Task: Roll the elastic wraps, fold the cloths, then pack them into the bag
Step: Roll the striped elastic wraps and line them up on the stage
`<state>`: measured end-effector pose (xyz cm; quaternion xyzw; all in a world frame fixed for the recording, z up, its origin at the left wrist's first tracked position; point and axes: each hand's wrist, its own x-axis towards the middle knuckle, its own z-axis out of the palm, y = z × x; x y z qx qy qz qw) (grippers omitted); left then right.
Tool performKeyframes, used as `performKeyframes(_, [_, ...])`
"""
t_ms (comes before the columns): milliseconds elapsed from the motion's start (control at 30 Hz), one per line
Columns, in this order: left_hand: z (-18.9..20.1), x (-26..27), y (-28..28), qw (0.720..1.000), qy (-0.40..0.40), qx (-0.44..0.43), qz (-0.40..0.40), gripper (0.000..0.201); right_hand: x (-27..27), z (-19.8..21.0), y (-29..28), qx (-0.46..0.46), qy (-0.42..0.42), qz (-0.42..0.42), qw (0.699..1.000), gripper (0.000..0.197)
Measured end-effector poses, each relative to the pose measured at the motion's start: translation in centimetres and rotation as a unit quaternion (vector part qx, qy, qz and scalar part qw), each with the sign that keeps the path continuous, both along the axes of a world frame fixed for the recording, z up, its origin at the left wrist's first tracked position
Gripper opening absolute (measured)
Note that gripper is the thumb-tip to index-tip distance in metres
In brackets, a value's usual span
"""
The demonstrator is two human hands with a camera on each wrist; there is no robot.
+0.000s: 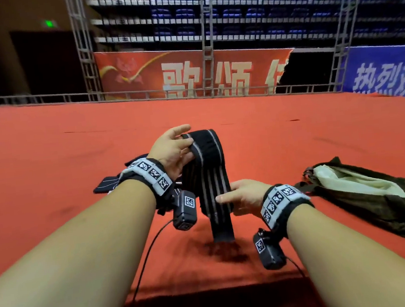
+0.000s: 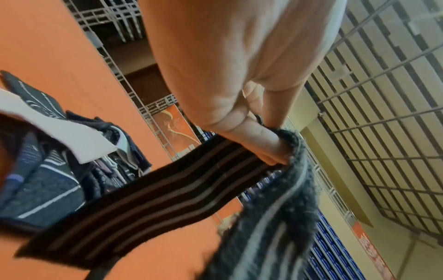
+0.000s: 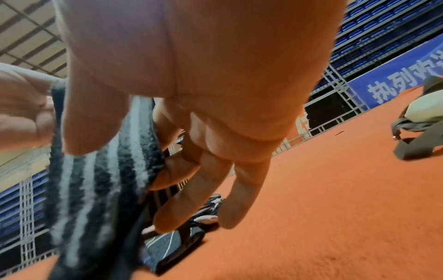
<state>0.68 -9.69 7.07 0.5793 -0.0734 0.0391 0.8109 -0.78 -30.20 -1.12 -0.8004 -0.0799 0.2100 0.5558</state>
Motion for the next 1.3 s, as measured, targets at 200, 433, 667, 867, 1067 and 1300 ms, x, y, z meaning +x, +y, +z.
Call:
performKeyframes(200, [-0.6, 0.3, 2.8, 0.996, 0.008, -0.043, 0.079, 0.034, -0.7, -0.6, 1.7, 0.077, 0.037, -0.011, 0.996, 0.020])
performKeyframes(433, [-1.6, 1.0, 5.1, 0.986, 0.036, -0.133, 0.093, 0.085, -1.3, 0.7, -0.4, 0.103, 0.038, -0.100, 0.989, 0.008])
performKeyframes(667, [-3.0, 2.3, 6.9, 0.967, 0.070, -0.171, 0.176, 0.091, -0.6, 0.6, -3.8, 0.130, 0.025, -0.258, 0.957, 0.005])
performKeyframes(867, [-4.5, 3.0, 8.7, 0.943, 0.102, -0.219, 0.231, 0.083, 0.1, -1.1, -7.3, 0.116, 0.028, -0.358, 0.926, 0.009])
performKeyframes(1067, [-5.5, 3.0, 9.3, 0.920, 0.134, -0.208, 0.304, 0.092, 1.0, -2.3, -9.3, 0.090, 0.036, -0.424, 0.900, 0.004])
performKeyframes(1300, [-7.0, 3.3, 10.8, 0.928, 0.166, -0.110, 0.315, 0.040, 1.8, -3.3, -9.5, 0.101, 0.058, -0.419, 0.901, 0.007])
